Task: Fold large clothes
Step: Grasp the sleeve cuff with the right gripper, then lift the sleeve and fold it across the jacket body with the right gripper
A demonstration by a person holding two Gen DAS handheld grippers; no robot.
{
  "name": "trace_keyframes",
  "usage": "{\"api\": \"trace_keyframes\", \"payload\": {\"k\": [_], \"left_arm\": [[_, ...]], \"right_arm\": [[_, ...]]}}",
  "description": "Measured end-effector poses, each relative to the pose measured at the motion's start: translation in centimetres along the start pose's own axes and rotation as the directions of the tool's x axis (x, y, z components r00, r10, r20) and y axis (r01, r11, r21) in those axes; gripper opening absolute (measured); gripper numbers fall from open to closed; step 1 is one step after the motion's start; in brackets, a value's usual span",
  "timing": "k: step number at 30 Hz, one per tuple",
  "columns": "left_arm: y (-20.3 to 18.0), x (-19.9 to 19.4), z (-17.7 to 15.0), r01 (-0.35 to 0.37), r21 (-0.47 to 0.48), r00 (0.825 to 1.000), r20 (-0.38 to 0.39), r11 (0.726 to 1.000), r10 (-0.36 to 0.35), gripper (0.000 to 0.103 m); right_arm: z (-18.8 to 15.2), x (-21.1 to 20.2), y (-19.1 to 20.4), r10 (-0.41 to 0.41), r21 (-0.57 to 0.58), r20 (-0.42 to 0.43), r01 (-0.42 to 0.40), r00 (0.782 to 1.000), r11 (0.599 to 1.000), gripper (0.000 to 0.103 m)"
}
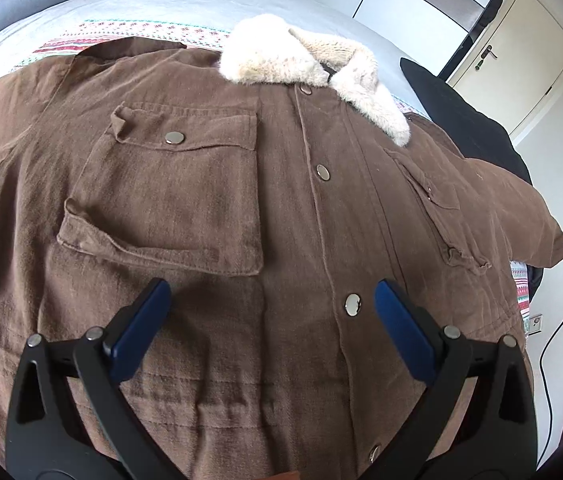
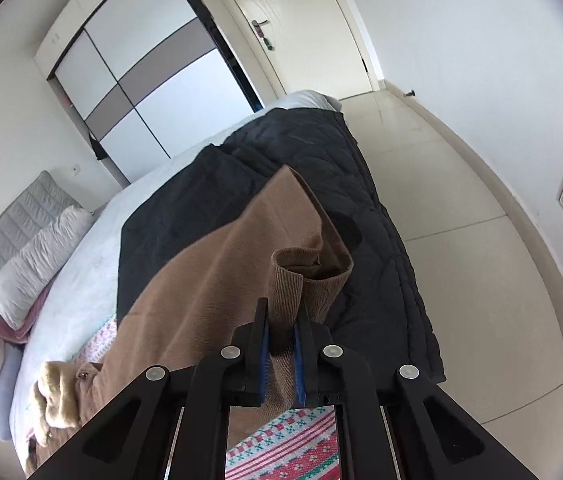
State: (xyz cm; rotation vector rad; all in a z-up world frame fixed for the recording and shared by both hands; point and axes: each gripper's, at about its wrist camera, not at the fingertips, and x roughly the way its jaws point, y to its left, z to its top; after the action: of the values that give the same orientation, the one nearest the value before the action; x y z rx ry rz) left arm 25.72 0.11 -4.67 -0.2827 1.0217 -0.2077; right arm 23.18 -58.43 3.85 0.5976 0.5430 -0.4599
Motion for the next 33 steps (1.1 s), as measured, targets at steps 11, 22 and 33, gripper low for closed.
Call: {"api": "trace_keyframes", "payload": {"k": [11,22,33], "left_arm": [[1.2,-0.9,-0.1,0.037,-0.020,0.999,-0.003,0.999,-0.037,0.102],[0.1,-0.5,-0.5,0.069,-0.016,0.997,-0.016,0.997,-0.069,0.102],[-1.5,1.2,-1.2,0.019,0.063,0.999,-0.037,0.998,-0.016,0.102]], "right_arm": [[0.8,-4.9,11.3,0.121,-0.145,-0.041,-0.126,0.992,0.981,0.031],[-2.6,1.3,-0.5,0.181,0.161,-0.153,-0.156,0.972,0.975,0.075],[-5.3,6.3,-7.2,0.153,0.369,-0.106,-0.104,0.983,0.923,0.075]]}}
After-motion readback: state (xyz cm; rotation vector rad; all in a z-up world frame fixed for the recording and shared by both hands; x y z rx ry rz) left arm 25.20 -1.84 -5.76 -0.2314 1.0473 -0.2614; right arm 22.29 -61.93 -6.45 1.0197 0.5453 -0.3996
